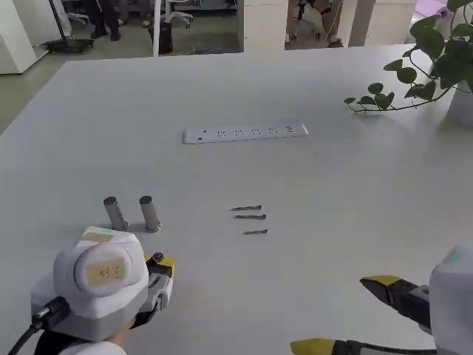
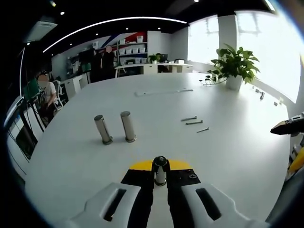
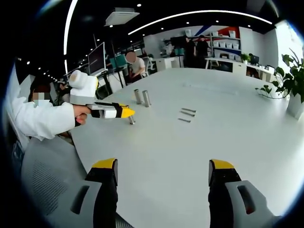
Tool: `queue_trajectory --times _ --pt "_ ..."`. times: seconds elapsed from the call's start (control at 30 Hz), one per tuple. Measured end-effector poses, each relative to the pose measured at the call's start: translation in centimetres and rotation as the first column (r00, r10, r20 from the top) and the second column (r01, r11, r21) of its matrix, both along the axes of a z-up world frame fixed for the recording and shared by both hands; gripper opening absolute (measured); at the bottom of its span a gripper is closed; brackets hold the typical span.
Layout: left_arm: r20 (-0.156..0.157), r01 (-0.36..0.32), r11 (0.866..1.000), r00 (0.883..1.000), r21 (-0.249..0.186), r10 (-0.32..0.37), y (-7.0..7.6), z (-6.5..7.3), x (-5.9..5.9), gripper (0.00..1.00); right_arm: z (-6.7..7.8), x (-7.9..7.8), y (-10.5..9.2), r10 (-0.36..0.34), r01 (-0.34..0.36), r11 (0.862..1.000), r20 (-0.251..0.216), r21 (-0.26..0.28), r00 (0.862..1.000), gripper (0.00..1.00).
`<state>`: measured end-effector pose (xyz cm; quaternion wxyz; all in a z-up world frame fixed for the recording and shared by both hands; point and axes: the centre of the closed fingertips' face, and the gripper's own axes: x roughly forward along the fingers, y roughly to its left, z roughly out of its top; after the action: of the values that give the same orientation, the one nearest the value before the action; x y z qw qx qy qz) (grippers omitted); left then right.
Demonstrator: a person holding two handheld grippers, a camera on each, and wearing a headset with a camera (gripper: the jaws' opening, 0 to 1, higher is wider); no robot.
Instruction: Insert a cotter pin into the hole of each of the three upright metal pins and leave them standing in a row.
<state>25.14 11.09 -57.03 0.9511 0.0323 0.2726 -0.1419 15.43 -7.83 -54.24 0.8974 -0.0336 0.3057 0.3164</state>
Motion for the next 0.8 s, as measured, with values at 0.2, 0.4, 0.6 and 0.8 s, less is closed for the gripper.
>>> queue_trajectory --times 0.2,0.4,0.6,0.8 --pt "0.0 0.014 1.0 1.0 0.011 -0.014 -0.26 -0.32 -0.27 0.07 -0.03 0.03 -0.01 -0.002 0.002 1.0 0.001 -0.005 1.0 0.78" --pt "0.013 -0.003 1.0 1.0 0.0 0.003 -0.2 -0.35 -0.36 0.07 -0.28 -0.18 0.29 0.01 -0.01 1.0 -0.009 -0.006 1.0 0.77" --pt "0.026 0.005 1.0 1.0 0.007 -0.006 -0.24 -0.24 -0.53 0.07 -0.56 -0.33 0.22 0.004 -0.005 1.0 -0.015 -0.012 1.0 0.79" --pt "0.053 0.026 0.999 0.998 0.042 -0.028 -0.51 0.1 -0.65 0.13 -0.55 -0.37 0.33 0.006 -0.006 1.0 -0.024 -0.006 1.0 0.79"
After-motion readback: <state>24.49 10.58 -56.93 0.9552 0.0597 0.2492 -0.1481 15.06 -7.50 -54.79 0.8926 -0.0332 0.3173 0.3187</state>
